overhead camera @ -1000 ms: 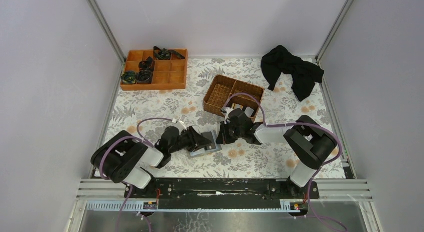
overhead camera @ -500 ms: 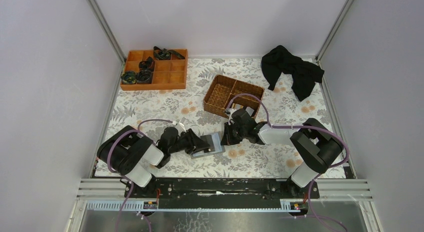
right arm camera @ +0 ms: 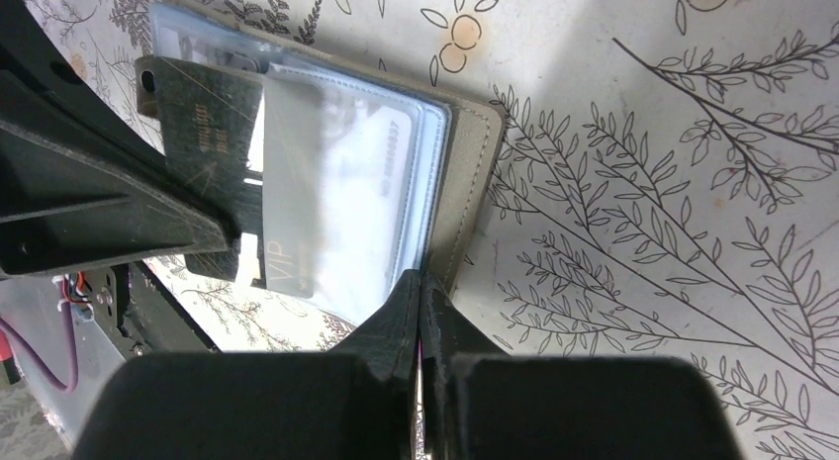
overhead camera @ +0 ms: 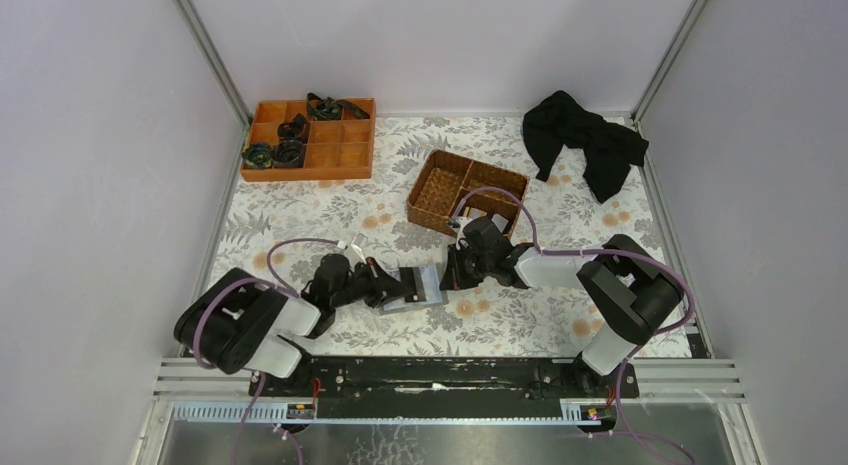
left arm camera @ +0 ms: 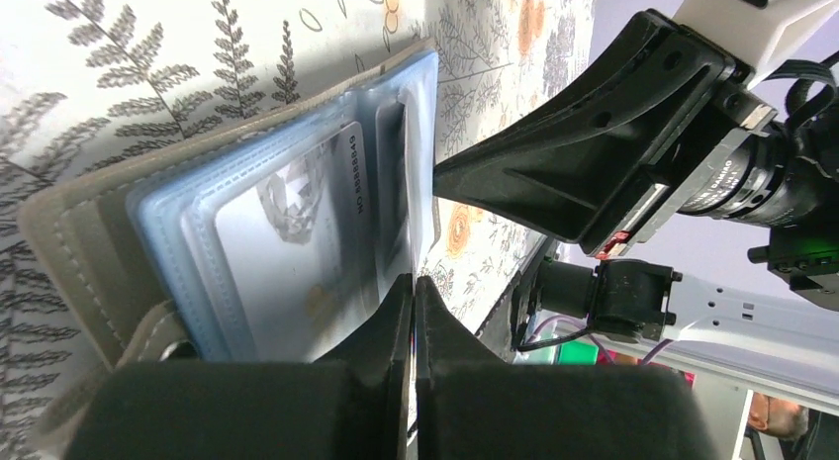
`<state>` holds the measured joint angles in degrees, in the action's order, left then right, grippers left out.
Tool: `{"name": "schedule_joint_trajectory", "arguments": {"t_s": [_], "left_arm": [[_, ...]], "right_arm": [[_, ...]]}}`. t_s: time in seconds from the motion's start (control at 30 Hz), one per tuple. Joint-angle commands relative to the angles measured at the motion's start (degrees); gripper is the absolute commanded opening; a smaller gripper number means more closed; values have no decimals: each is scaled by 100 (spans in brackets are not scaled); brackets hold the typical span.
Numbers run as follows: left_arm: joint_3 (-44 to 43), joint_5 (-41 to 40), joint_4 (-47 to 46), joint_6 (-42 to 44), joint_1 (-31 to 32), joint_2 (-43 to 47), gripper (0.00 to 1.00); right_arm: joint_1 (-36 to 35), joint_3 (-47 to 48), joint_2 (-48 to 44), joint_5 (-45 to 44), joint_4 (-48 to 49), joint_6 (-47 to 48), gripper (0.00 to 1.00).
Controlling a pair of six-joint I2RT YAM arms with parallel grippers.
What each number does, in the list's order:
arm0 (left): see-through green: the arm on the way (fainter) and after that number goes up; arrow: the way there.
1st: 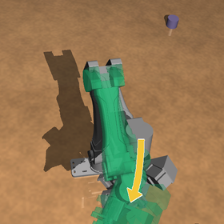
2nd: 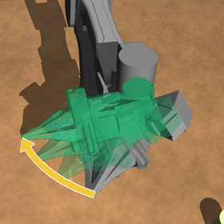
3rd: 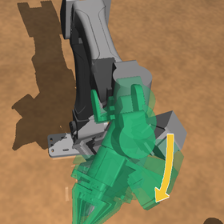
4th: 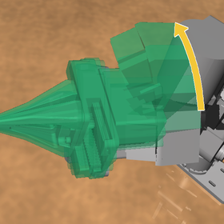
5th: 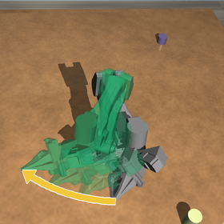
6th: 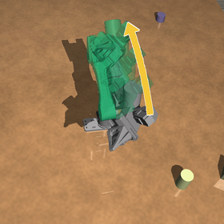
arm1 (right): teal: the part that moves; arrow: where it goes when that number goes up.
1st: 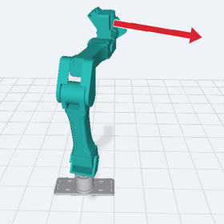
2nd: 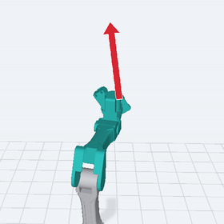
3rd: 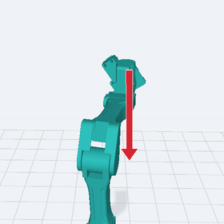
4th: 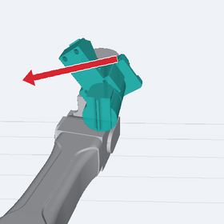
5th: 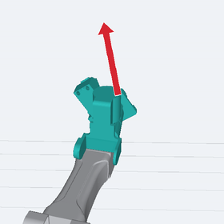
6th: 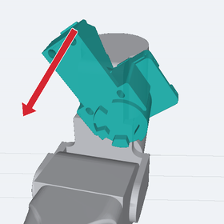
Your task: Take the credit cards out of the card holder
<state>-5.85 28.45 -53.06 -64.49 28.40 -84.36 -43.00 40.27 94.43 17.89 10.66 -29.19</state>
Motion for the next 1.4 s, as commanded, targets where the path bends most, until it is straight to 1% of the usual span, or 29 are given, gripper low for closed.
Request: {"name": "schedule_joint_trajectory", "arguments": {"t_s": [0.0, 0.13, 0.2, 0.33, 0.43, 0.5, 0.67, 0.7, 0.73, 0.77, 0.8, 0.9, 1.0, 1.07, 1.13, 1.23, 1.37], "left_arm": [[-77, 16, 696, 325, -210, 579, 0], [-424, -184, 2306, 921, -445, 1369, 0], [-783, -518, 3346, 1366, -458, 1747, 0], [-1192, -984, 4644, 1793, -501, 2330, 0], [-1490, -1163, 5182, 1924, -502, 2633, 0], [-1740, -1165, 5331, 1984, -502, 2639, 0], [-2547, -1007, 5189, 2198, -502, 2016, 0], [-2702, -914, 5035, 2218, -502, 1888, 0], [-2798, -744, 4727, 2212, -498, 1788, 0], [-2810, -495, 4275, 2148, -502, 1715, 0], [-2775, -316, 3696, 1981, -502, 1632, 0], [-2506, 104, 1847, 1344, -502, 1283, 0], [-2367, 490, 368, 859, -494, 802, 0], [-2285, 704, -546, 448, -493, 519, 0], [-2261, 792, -1212, 209, -487, 288, 0], [-2304, 853, -1796, 1, -427, -40, 0], [-2317, 1087, -2812, -628, -399, -446, 0]], "right_arm": [[70, 27, 176, -150, -151, 156, 0], [162, -18, 31, -137, -175, 200, 0], [193, 34, -44, -137, -226, 264, 0], [230, 152, -105, -88, -307, 338, 0], [255, 231, -459, -78, -414, 388, 0], [293, 327, -792, -124, -547, 422, 0], [481, 725, -1653, -419, -1007, 621, 1], [524, 788, -1796, -543, -1055, 663, 7], [585, 821, -1929, -647, -1060, 688, 16], [662, 808, -2065, -668, -988, 691, 24], [773, 773, -2191, -617, -890, 676, 30], [1150, 670, -2490, -178, -556, 570, 45], [1321, 646, -2644, 378, -327, 495, 58], [1336, 598, -2646, 796, -144, 470, 60], [1336, 477, -2612, 1160, 141, 363, 60], [1338, 282, -2526, 1518, 602, 118, 52], [1336, 182, -2518, 1549, 685, 62, 44]]}}
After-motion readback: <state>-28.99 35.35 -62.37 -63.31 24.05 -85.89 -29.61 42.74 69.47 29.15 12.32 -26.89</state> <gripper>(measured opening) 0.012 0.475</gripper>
